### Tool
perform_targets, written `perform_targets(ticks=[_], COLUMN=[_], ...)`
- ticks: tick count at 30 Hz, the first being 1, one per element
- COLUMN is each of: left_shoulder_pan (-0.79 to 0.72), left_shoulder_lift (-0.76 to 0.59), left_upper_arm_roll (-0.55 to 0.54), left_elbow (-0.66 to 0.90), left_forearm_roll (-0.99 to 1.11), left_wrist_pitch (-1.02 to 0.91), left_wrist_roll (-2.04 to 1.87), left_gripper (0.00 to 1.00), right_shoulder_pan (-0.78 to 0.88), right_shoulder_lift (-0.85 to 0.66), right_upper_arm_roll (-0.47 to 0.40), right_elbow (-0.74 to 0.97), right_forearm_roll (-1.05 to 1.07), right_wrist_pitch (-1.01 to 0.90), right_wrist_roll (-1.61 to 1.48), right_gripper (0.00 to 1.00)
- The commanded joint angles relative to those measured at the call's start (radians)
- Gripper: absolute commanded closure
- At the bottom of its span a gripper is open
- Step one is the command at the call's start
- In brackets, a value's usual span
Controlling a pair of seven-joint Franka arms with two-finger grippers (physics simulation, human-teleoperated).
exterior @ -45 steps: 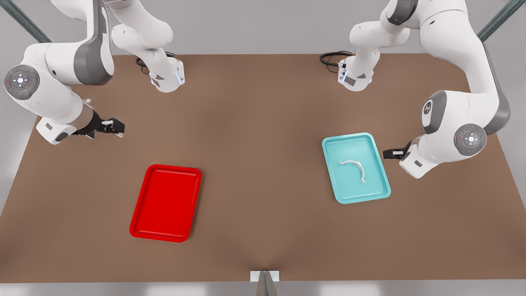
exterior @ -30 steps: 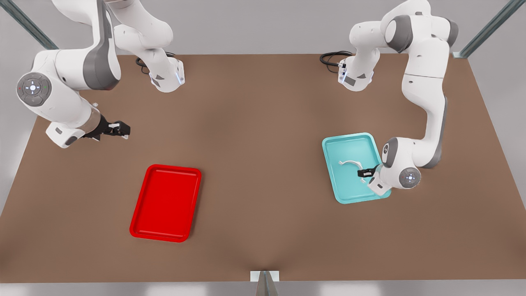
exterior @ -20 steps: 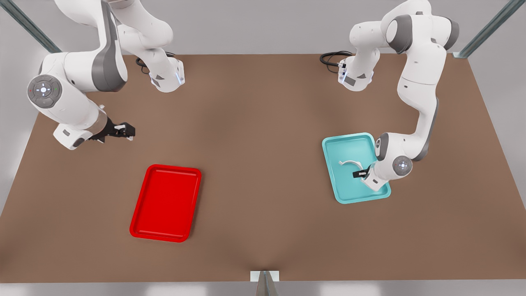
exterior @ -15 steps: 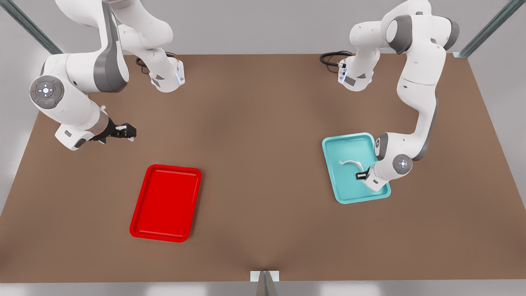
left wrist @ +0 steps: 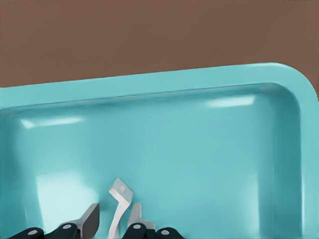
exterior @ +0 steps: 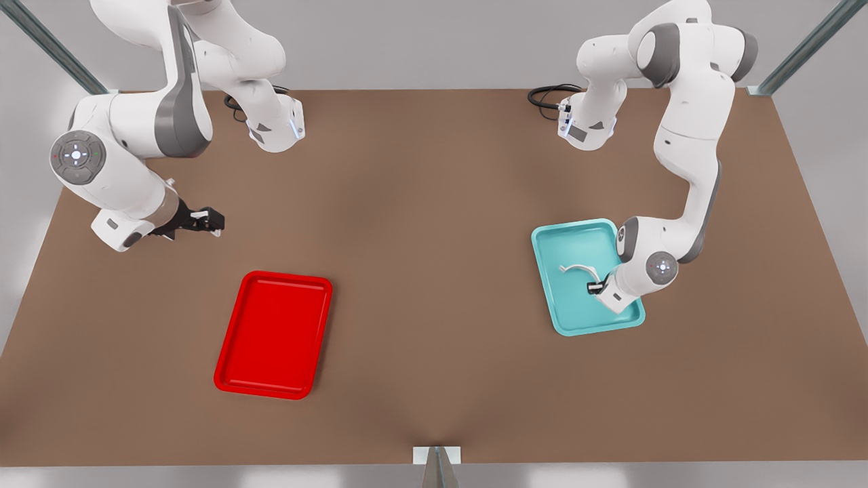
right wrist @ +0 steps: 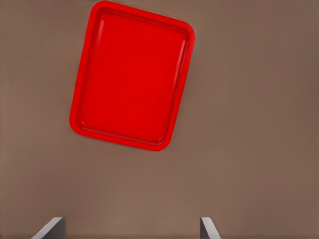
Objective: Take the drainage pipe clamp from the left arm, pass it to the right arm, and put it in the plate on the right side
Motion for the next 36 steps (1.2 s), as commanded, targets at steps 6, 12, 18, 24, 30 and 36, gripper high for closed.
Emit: perform_targets(ticks=[6,12,18,24,30,36], left_shoulder_pan=[-0.001,-0.002,-0.002,-0.005,-0.005,-0.005], left_shoulder_lift=[0.004,0.01,0.009,0.012,0.024,0.012], left_upper_arm_roll=[0.0,0.0,0.0,0.0,0.0,0.0], left_elbow=[0.001,0.001,0.002,0.005,0.007,0.01], left_forearm_roll=[0.001,0.01,0.009,0.009,0.009,0.009], left_wrist_pitch=[-0.001,0.017,0.008,0.01,0.014,0.008], left_wrist_roll=[0.052,0.148,0.148,0.148,0.148,0.15], left_gripper=[0.6,0.61,0.75,0.75,0.75,0.79], right_shoulder_pan=[-0.001,-0.001,-0.002,-0.002,-0.002,-0.004], right_shoulder_lift=[0.007,0.01,0.015,0.015,0.015,0.015], right_upper_arm_roll=[-0.002,-0.002,-0.002,-0.002,-0.002,-0.002], right_elbow=[0.0,-0.003,-0.008,-0.013,-0.013,-0.014], right_forearm_roll=[0.001,0.001,0.003,0.001,0.001,0.003], right_wrist_pitch=[0.01,0.013,0.016,0.017,0.017,0.017], right_wrist_roll=[-0.002,-0.002,-0.002,-0.002,-0.002,-0.002], right_gripper=[0.0,0.0,0.0,0.0,0.0,0.0])
